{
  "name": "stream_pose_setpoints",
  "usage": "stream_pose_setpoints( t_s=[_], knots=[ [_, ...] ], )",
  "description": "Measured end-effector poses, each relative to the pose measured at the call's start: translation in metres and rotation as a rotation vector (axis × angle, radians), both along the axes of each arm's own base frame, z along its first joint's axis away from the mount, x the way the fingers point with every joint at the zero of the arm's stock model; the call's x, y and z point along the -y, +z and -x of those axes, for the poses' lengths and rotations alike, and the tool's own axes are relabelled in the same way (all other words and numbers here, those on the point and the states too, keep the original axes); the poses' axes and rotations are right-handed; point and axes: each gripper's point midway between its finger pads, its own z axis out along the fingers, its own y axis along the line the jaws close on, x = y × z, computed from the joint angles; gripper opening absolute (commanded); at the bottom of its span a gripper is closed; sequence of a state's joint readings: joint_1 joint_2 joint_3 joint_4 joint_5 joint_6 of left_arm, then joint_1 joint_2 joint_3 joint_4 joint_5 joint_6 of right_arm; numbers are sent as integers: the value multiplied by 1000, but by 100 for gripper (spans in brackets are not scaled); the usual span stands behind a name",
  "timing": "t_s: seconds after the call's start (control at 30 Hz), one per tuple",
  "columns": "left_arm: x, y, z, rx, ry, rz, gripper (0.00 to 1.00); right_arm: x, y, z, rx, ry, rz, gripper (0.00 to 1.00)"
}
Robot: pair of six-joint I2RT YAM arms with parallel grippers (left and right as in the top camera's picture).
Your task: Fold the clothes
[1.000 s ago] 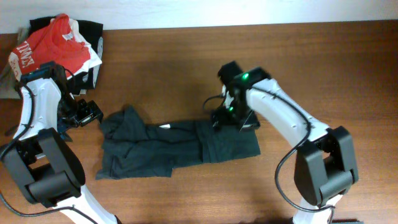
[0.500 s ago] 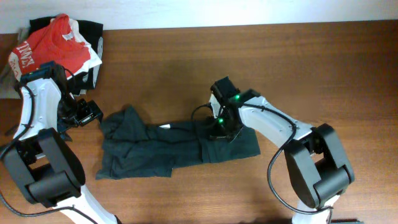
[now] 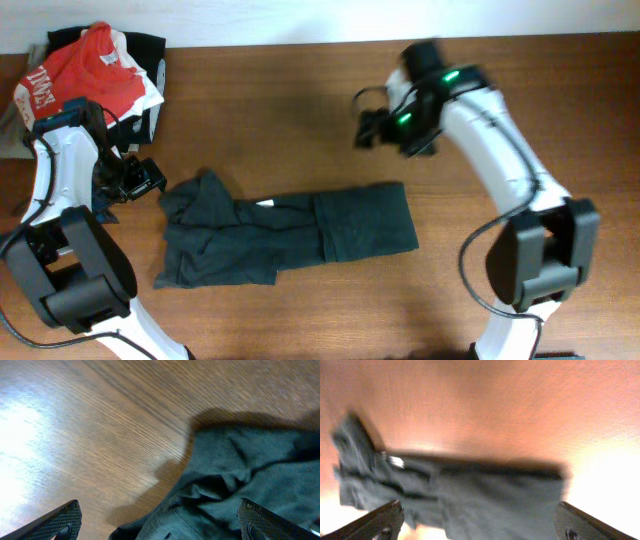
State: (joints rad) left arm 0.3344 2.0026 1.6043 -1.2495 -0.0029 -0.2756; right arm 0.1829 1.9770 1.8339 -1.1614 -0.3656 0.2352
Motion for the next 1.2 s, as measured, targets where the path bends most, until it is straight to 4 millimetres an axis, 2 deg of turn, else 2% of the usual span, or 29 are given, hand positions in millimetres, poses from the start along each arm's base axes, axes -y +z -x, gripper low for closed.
stream_pose_setpoints(
  t_s=[0.03, 0.07, 0.1, 0.17, 0.2, 0.27, 0.37, 0.47, 0.53, 0.67, 0.7, 0.77, 0.87, 0.9, 1.0, 1.07, 1.13, 1.2],
  knots=[
    [4, 0, -3, 17, -27, 28, 99, 38, 21, -20, 59, -78, 11, 99],
    [9, 0, -5, 30, -51, 56, 99, 67, 32, -31, 97, -131, 35, 99],
    [15, 1, -7, 46, -83, 94, 99, 115, 32, -36, 98, -232, 58, 99],
    [24, -3, -5, 48, -119, 142, 99, 174, 31, -34, 92, -357, 73, 99],
    [30, -13, 1, 38, -138, 171, 99, 216, 31, -28, 85, -449, 88, 99],
    [36, -30, 3, 57, -150, 202, 99, 256, 25, -3, 10, -550, 93, 99],
    [51, -44, 12, 64, -178, 280, 99, 274, 24, 9, -22, -598, 91, 99],
    [66, -51, 23, 60, -212, 360, 99, 285, 24, 13, -23, -624, 91, 99],
    [71, -55, 28, 54, -216, 384, 99, 285, 24, 13, -23, -625, 90, 99],
    [93, -53, 39, 74, -220, 503, 96, 285, 24, 13, -23, -625, 91, 99],
    [97, -53, 40, 78, -221, 522, 89, 285, 24, 13, -23, -625, 91, 99],
    [104, -54, 43, 97, -230, 543, 54, 285, 24, 13, -23, -625, 91, 99],
    [115, -63, 49, 102, -263, 556, 11, 285, 24, 13, -23, -625, 90, 99],
    [118, -66, 52, 96, -271, 560, 1, 285, 24, 13, -23, -625, 90, 99],
    [113, -70, 54, 54, -200, 523, 1, 285, 24, 13, -23, -625, 90, 99],
    [103, -68, 49, 41, -167, 478, 1, 285, 24, 13, -23, -625, 90, 99],
    [80, -58, 37, 42, -122, 406, 1, 285, 24, 13, -23, -625, 90, 99],
    [48, -30, 23, 32, -77, 308, 1, 285, 24, 13, -25, -625, 90, 99]
  ],
)
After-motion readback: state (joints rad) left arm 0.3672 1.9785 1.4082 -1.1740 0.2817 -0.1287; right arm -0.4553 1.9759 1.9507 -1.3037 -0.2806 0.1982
